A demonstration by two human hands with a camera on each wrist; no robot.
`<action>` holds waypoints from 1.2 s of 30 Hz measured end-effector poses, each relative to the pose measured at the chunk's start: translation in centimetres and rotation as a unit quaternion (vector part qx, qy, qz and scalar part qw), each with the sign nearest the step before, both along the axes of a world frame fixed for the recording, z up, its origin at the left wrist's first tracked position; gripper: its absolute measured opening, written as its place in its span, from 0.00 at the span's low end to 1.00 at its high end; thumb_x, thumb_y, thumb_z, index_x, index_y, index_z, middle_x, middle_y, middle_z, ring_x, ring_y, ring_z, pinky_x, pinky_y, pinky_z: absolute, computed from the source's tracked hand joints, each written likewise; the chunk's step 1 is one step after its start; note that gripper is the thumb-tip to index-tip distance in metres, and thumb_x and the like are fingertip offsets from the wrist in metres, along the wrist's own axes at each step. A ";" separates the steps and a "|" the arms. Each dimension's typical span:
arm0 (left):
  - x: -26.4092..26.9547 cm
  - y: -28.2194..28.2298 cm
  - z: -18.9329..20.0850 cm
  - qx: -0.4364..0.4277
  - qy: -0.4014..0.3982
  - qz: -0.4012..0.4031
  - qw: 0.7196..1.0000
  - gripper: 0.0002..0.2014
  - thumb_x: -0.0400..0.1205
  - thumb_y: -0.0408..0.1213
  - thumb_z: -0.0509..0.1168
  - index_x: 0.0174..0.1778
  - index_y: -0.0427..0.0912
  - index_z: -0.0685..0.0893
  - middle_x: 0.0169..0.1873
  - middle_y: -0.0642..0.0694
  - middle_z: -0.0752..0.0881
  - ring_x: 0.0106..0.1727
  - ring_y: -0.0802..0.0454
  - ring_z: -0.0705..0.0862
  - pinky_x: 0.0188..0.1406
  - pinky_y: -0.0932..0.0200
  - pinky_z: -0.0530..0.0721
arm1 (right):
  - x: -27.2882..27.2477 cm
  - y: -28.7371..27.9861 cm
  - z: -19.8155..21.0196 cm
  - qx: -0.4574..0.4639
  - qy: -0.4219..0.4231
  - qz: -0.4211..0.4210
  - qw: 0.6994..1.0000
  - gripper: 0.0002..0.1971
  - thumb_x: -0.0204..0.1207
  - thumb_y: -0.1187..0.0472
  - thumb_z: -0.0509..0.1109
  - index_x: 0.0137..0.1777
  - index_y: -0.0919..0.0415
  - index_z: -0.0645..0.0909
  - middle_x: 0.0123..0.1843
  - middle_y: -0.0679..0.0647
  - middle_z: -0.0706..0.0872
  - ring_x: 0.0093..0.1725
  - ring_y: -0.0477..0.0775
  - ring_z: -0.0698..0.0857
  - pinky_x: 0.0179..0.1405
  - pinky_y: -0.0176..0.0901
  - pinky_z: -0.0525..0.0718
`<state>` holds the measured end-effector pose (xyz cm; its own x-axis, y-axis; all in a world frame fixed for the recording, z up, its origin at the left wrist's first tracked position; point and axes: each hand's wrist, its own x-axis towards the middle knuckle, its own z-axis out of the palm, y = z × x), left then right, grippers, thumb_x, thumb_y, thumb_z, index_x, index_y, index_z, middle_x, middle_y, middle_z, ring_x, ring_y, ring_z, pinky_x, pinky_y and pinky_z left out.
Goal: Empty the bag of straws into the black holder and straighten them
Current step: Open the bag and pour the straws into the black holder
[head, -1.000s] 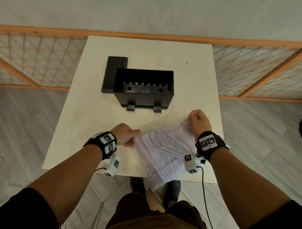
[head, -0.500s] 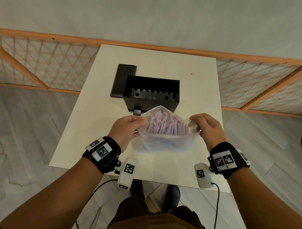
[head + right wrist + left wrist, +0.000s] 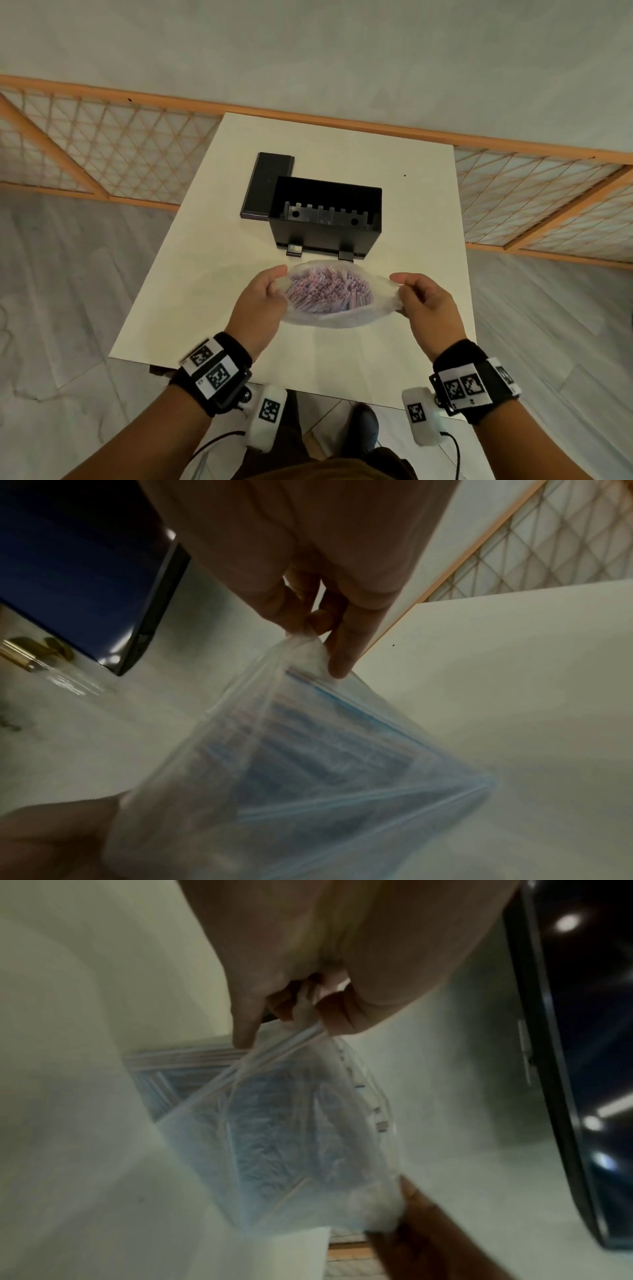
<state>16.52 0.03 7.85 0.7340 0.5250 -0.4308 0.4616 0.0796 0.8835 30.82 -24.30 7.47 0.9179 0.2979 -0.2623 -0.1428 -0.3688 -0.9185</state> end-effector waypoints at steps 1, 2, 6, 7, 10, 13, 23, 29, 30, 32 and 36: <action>-0.1 -0.2 0.0 0.048 0.015 -0.026 0.998 0.25 0.83 0.32 0.63 0.77 0.55 0.76 0.64 0.49 0.78 0.63 0.50 0.81 0.61 0.57 0.81 | -0.3 0.4 0.2 0.018 0.000 -0.003 1.000 0.16 0.84 0.70 0.63 0.54 0.50 0.89 0.49 0.47 0.92 0.51 0.54 0.90 0.54 0.48 0.91; -0.2 -0.4 -0.2 0.095 0.039 -0.049 0.993 0.27 0.84 0.34 0.65 0.79 0.55 0.73 0.66 0.48 0.74 0.65 0.50 0.79 0.61 0.59 0.78 | -0.5 0.8 0.5 0.038 0.009 -0.010 0.999 0.16 0.84 0.71 0.63 0.55 0.51 0.88 0.45 0.44 0.91 0.48 0.52 0.90 0.53 0.47 0.91; -0.5 -1.3 -0.2 0.271 0.108 -0.111 0.950 0.29 0.88 0.47 0.64 0.85 0.52 0.63 0.69 0.44 0.67 0.69 0.43 0.73 0.66 0.55 0.73 | -0.6 2.5 0.7 0.156 0.154 -0.074 0.973 0.16 0.83 0.75 0.64 0.61 0.57 0.86 0.41 0.53 0.83 0.44 0.51 0.86 0.49 0.43 0.89; -0.4 -1.3 -0.4 0.253 0.124 -0.109 0.953 0.29 0.89 0.51 0.62 0.85 0.50 0.62 0.71 0.42 0.67 0.68 0.41 0.75 0.67 0.50 0.76 | -0.5 2.7 0.6 0.175 0.189 -0.085 0.962 0.17 0.82 0.76 0.64 0.63 0.59 0.85 0.42 0.55 0.83 0.44 0.51 0.86 0.49 0.42 0.88; 0.0 -0.7 -0.3 0.113 0.168 -0.061 0.977 0.31 0.86 0.60 0.60 0.80 0.47 0.64 0.71 0.41 0.68 0.61 0.38 0.81 0.52 0.39 0.91 | 0.0 3.2 -0.1 0.207 0.256 -0.113 0.937 0.20 0.81 0.79 0.63 0.67 0.62 0.82 0.38 0.56 0.80 0.48 0.55 0.83 0.54 0.45 0.87; 0.4 -0.5 0.2 -0.027 0.108 -0.005 0.994 0.27 0.85 0.55 0.67 0.73 0.47 0.68 0.68 0.43 0.76 0.58 0.42 0.87 0.37 0.44 0.94 | 0.3 3.6 -0.6 0.229 0.295 -0.140 0.917 0.21 0.80 0.81 0.61 0.66 0.61 0.82 0.39 0.58 0.80 0.48 0.58 0.82 0.54 0.46 0.87; 0.4 -0.6 -1.7 -0.029 -0.088 -0.231 0.968 0.62 0.68 0.38 0.87 0.87 0.58 0.49 0.79 0.66 0.70 0.77 0.73 0.72 0.71 0.70 0.79 | 0.4 4.2 -1.4 0.234 0.347 -0.123 0.900 0.26 0.77 0.83 0.55 0.64 0.60 0.83 0.39 0.60 0.88 0.35 0.55 0.86 0.35 0.42 0.90; 2.9 -0.3 -6.6 0.127 0.016 -0.285 0.950 0.64 0.61 0.59 0.85 0.87 0.61 0.51 0.81 0.61 0.68 0.81 0.63 0.70 0.79 0.55 0.76 | 0.8 4.8 -1.9 0.238 0.367 -0.128 0.890 0.29 0.74 0.86 0.53 0.70 0.66 0.79 0.53 0.69 0.90 0.44 0.65 0.91 0.37 0.49 0.91; 3.3 -0.1 -7.3 0.142 0.026 -0.280 0.949 0.61 0.61 0.60 0.84 0.87 0.63 0.54 0.80 0.61 0.70 0.79 0.61 0.73 0.77 0.51 0.79 | 0.8 4.8 -2.0 0.249 0.374 -0.126 0.885 0.30 0.73 0.86 0.52 0.70 0.68 0.79 0.56 0.71 0.89 0.45 0.66 0.92 0.38 0.50 0.91; 3.7 0.4 -8.3 0.167 0.036 -0.286 0.943 0.54 0.63 0.61 0.83 0.84 0.67 0.61 0.76 0.60 0.74 0.75 0.58 0.78 0.73 0.46 0.83 | 1.0 4.6 -2.1 0.265 0.387 -0.106 0.877 0.31 0.70 0.86 0.51 0.71 0.72 0.78 0.62 0.73 0.87 0.52 0.70 0.90 0.42 0.53 0.92; 3.5 1.2 -7.4 0.249 0.072 -0.272 0.927 0.42 0.70 0.59 0.79 0.76 0.51 0.68 0.65 0.53 0.72 0.60 0.52 0.79 0.61 0.54 0.83 | 1.6 3.5 -2.6 0.281 0.401 -0.074 0.869 0.33 0.68 0.85 0.49 0.73 0.74 0.77 0.66 0.73 0.86 0.56 0.70 0.88 0.44 0.53 0.92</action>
